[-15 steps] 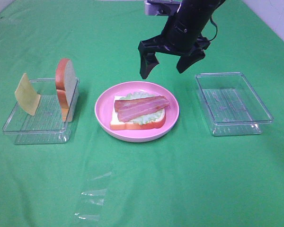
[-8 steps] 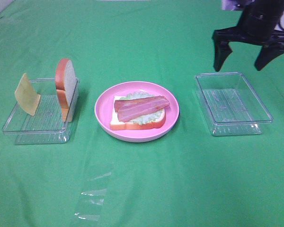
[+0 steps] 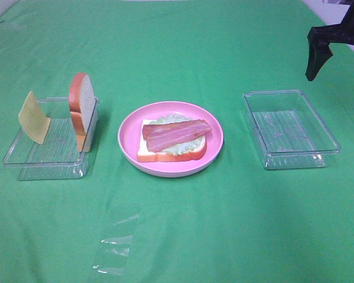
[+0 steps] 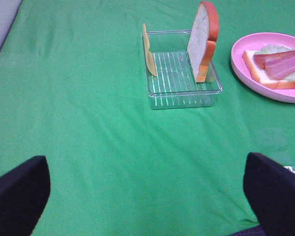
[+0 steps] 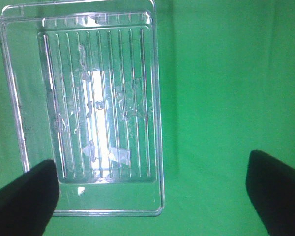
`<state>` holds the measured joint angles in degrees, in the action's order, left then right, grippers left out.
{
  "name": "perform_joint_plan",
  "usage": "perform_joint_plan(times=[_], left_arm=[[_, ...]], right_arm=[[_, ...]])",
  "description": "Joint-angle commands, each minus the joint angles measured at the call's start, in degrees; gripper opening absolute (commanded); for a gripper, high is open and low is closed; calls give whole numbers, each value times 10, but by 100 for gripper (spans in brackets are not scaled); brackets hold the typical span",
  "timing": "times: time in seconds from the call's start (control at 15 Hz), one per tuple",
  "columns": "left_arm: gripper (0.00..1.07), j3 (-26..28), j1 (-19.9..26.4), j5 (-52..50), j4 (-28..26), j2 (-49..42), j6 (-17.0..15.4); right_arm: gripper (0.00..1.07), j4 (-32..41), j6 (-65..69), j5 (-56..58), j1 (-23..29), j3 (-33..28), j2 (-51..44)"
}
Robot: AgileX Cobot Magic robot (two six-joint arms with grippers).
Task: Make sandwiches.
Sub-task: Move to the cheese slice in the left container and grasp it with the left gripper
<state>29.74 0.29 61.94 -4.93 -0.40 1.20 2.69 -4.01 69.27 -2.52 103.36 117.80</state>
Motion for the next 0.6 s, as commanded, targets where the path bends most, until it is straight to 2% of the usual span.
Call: perform_joint_plan(times=[0.07, 0.27, 0.33, 0.47, 0.53, 0.6], left_arm=[[100, -1, -1, -2, 1, -1, 1], [100, -1, -1, -2, 1, -1, 1], [100, -1, -1, -2, 1, -1, 1], [100, -1, -1, -2, 1, -1, 1], [100, -1, -1, -2, 1, -1, 1], [100, -1, -1, -2, 1, -1, 1]], right_arm=[[98, 4, -2, 68, 0, -18, -36], [98, 6, -2, 63, 0, -141, -142], [98, -2, -2, 51, 0, -225, -214], [98, -1, -2, 18, 0, -348, -323], [98, 4, -2, 6, 0, -402, -367], [98, 6, -2, 1, 0, -424, -396]])
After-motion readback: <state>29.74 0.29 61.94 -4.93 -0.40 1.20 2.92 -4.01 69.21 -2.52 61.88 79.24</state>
